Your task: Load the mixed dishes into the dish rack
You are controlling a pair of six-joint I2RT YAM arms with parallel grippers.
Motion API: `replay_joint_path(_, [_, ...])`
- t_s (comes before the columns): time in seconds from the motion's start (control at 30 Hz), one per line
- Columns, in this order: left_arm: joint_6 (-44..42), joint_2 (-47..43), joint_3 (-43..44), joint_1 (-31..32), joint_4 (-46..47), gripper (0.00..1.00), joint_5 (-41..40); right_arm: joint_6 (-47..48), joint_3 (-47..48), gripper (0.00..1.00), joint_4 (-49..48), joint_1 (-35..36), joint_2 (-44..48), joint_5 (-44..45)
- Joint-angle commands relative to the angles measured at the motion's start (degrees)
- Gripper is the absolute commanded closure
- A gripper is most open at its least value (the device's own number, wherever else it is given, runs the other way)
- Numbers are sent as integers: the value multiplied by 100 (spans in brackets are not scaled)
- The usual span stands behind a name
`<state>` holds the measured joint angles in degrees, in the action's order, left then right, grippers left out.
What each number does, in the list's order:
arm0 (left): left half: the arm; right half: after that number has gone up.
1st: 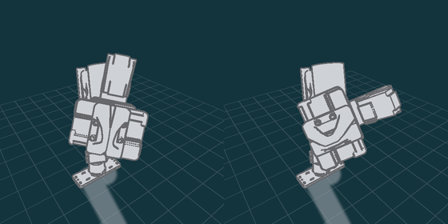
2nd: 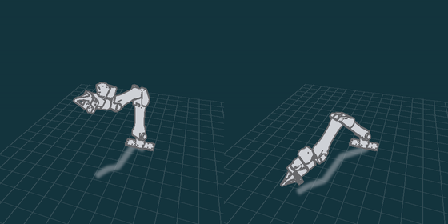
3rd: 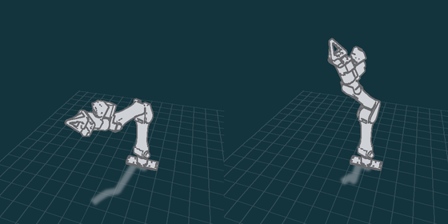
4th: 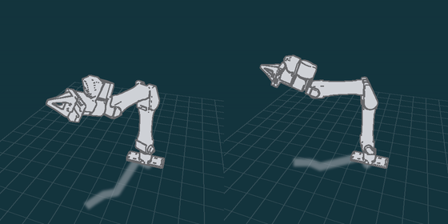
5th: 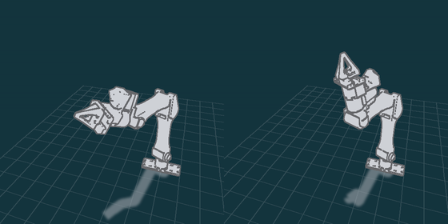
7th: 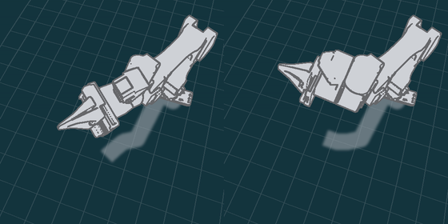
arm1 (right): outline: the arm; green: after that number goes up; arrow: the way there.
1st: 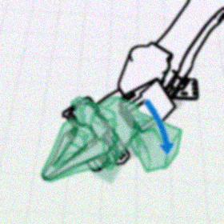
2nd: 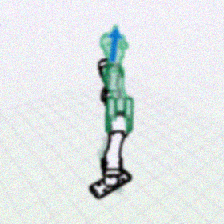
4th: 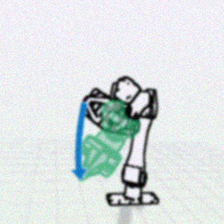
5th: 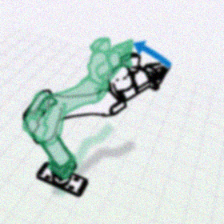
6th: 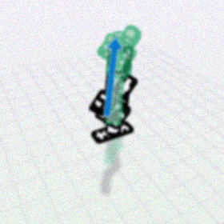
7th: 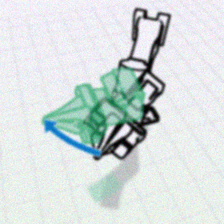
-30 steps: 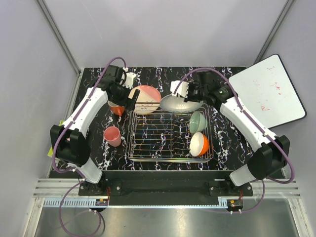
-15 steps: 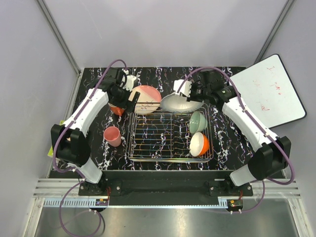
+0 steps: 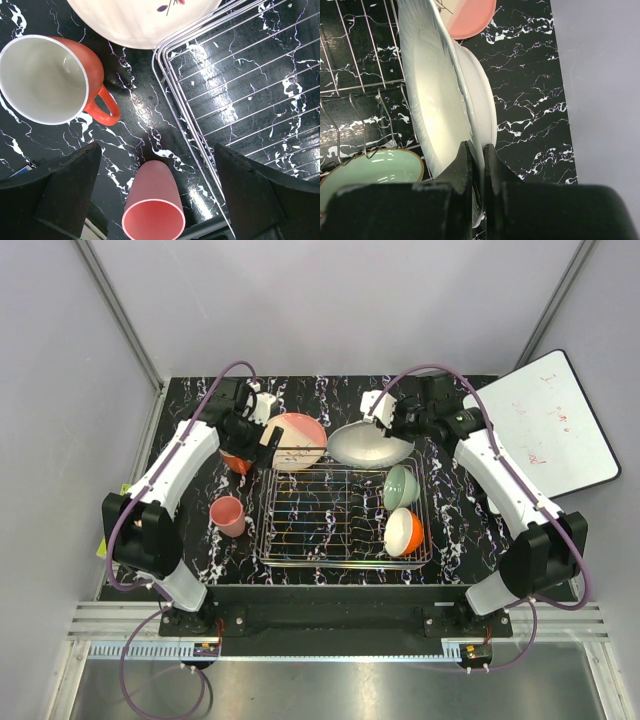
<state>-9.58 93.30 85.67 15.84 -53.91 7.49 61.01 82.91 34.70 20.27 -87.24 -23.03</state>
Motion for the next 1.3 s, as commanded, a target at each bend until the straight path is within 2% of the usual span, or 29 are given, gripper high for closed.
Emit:
replay_joint_path(0.0, [-61, -198, -15, -19, 170, 1, -2, -432, -73, 100, 169, -67, -48, -308])
replay_joint_path(0.67, [-61, -154, -85, -19, 223, 1, 34, -1144, -1146, 100, -446, 135, 1358, -914])
replay_joint_path(1.0, [-79, -40, -77, -19, 214, 1, 25, -995, -1383, 100, -596, 372, 1772, -510])
replay_joint_path(1.27, [-61, 57, -24, -19, 205, 1, -1, -933, -2243, 100, -1228, 460, 2141, -185])
